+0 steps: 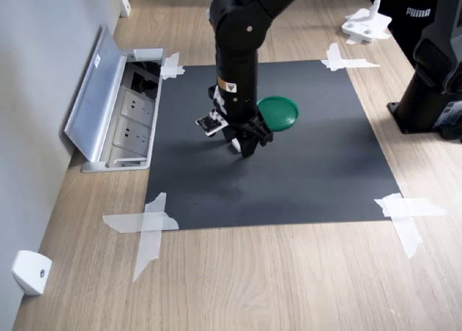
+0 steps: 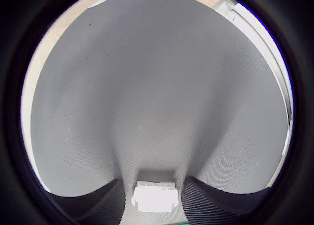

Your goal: Grasp a white terminal and put it on the green lid.

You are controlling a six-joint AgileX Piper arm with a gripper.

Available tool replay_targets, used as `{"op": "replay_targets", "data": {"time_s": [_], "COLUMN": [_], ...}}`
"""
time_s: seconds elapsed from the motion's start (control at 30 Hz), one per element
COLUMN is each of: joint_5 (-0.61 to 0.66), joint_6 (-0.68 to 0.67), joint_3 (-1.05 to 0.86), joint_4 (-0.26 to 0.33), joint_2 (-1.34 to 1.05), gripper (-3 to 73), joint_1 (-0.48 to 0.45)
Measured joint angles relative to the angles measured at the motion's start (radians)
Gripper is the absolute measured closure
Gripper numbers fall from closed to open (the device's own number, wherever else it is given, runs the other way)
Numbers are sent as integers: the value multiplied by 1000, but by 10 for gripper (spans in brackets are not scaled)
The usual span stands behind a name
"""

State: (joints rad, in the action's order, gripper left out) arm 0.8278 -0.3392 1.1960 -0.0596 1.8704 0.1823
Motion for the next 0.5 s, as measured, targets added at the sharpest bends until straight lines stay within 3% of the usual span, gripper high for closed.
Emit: {"op": "replay_targets", "data": {"time_s": [0.17, 0.3, 0.5], "joint_5": [-1, -1, 0], "joint_6": [4, 6, -23], "joint_3": [0, 0, 6], "joint_4": [-2, -3, 1], "joint_2": [0, 0, -22], "gripper": [242, 384, 386], "joint_1": [0, 0, 0]}}
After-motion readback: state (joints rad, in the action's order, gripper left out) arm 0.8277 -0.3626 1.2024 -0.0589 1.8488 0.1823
